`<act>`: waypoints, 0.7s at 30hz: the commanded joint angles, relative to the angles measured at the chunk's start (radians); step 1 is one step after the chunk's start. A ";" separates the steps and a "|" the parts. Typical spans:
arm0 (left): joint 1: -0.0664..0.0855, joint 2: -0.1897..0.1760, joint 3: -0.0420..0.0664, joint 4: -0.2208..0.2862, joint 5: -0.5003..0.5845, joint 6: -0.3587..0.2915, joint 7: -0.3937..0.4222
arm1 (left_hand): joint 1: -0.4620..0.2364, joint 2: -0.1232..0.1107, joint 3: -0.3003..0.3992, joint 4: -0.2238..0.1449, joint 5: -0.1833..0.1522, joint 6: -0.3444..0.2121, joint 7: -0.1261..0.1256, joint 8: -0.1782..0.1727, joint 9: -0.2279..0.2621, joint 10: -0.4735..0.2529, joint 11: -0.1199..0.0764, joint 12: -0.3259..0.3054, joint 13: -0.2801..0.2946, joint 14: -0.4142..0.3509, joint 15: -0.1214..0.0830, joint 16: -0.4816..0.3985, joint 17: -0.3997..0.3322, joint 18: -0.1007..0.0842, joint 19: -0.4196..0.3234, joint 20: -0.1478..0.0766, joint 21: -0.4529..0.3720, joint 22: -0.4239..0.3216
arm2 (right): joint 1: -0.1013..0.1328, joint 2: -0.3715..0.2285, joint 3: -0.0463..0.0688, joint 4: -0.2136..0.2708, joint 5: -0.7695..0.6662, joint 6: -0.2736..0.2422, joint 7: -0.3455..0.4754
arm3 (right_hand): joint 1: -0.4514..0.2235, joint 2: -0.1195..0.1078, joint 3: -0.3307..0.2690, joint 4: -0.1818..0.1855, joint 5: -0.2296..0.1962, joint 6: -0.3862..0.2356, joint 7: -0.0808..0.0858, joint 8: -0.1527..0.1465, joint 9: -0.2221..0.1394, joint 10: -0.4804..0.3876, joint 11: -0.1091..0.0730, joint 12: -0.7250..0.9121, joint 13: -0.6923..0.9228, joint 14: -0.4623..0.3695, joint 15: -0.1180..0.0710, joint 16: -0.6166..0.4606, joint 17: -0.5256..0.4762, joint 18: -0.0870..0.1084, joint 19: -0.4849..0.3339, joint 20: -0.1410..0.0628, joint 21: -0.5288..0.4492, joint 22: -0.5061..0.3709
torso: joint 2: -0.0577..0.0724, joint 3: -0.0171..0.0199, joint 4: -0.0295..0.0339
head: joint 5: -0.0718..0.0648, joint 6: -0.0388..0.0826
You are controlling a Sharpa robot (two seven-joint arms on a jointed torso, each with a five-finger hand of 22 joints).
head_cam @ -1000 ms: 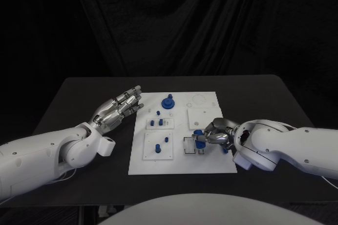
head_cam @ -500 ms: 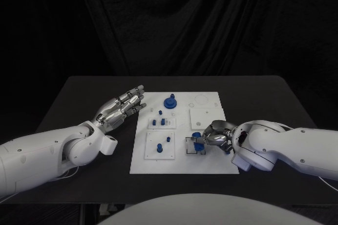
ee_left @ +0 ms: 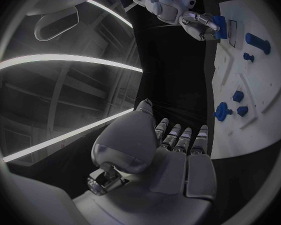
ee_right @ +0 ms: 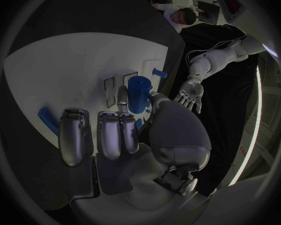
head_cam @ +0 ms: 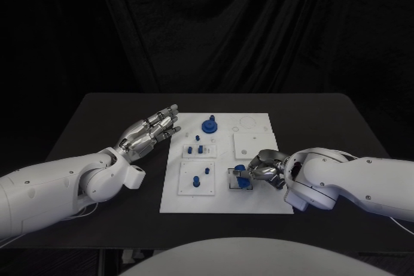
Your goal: Assemble the parts on the task board
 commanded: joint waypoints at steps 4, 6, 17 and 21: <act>-0.001 0.002 0.001 0.001 0.005 0.016 0.020 | 0.012 0.001 0.006 -0.005 0.008 0.002 0.006 0.003 0.001 0.000 0.009 0.005 0.001 0.000 0.005 -0.004 -0.001 0.017 0.002 0.007 0.004 0.000 | -0.005 0.004 0.000 -0.005 -0.006 0.015 -0.024 | -0.046 0.019 -0.027 0.004 -0.033 -0.004 0.004 -0.007 -0.008 0.106 0.007 0.003 0.263 0.083 0.010 -0.006 0.145 0.006 0.065 0.006 -0.007 0.235 | 0.000 0.0016 -0.0001 | 0.001 0.000; -0.001 0.002 0.001 0.001 0.005 0.016 0.020 | 0.012 0.001 0.006 -0.005 0.008 0.002 0.006 0.003 0.001 0.000 0.009 0.005 0.001 0.000 0.005 -0.004 -0.001 0.017 0.002 0.007 0.004 0.000 | -0.005 0.005 0.000 -0.007 -0.006 0.021 -0.029 | -0.064 0.024 -0.039 0.004 -0.047 -0.006 0.005 -0.009 -0.011 0.106 0.007 0.003 0.263 0.083 0.011 -0.007 0.142 0.006 0.064 0.007 -0.009 0.234 | -0.001 0.0018 -0.0002 | 0.002 0.000; -0.001 0.002 0.001 -0.002 0.005 0.019 0.015 | 0.021 0.001 0.011 -0.017 0.019 0.001 0.009 0.003 0.001 0.000 0.009 0.006 0.001 0.010 0.019 0.001 0.003 0.014 0.004 0.008 0.005 0.002 | -0.006 0.004 0.000 -0.011 -0.006 0.038 -0.039 | -0.154 0.051 -0.137 0.005 -0.139 -0.017 0.010 -0.018 -0.029 0.106 0.011 0.003 0.263 0.081 0.014 -0.011 0.131 0.009 0.060 0.010 -0.020 0.231 | 0.000 0.0015 -0.0005 | 0.004 0.000; -0.001 0.003 0.001 -0.003 0.005 0.020 0.014 | 0.022 0.001 0.012 -0.018 0.022 0.000 0.009 0.002 0.001 0.000 0.009 0.005 0.001 0.009 0.020 0.001 0.003 0.013 0.004 0.008 0.005 0.002 | -0.006 0.003 0.000 -0.011 -0.006 0.040 -0.037 | -0.165 0.052 -0.167 0.005 -0.190 -0.018 0.011 -0.019 -0.034 0.106 0.012 0.003 0.263 0.080 0.015 -0.012 0.129 0.009 0.059 0.011 -0.021 0.230 | 0.000 0.0015 -0.0004 | 0.005 0.000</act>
